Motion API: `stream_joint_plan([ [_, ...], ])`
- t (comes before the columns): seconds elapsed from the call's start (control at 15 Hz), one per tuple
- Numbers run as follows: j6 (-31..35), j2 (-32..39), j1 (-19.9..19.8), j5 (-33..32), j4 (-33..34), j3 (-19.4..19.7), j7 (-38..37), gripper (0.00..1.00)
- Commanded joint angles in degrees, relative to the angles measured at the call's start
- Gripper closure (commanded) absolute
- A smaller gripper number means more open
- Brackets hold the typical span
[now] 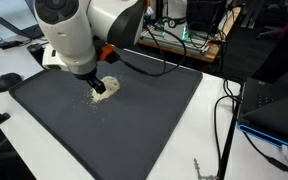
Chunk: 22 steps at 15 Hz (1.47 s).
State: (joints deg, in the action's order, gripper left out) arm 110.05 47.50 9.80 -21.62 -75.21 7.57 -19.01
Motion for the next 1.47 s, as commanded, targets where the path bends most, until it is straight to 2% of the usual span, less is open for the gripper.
stream_joint_plan([
  [0.0, 1.9, -3.1, 2.3, -1.8, -4.7, 1.0, -4.0, 0.0],
  [0.4, 6.2, -11.6, 5.8, -3.6, -17.0, 1.7, -13.4, 0.0],
  [0.6, 10.1, -16.3, 6.2, -4.5, -24.9, 1.1, -17.6, 0.0],
  [0.87, 20.3, -22.4, 7.3, -10.2, -36.0, 1.9, -23.3, 0.0],
  [1.2, 31.7, -29.8, 5.5, -16.8, -48.4, 1.5, -28.6, 0.0],
  [1.4, 40.8, -33.9, 3.4, -22.8, -55.3, 2.1, -31.0, 0.0],
])
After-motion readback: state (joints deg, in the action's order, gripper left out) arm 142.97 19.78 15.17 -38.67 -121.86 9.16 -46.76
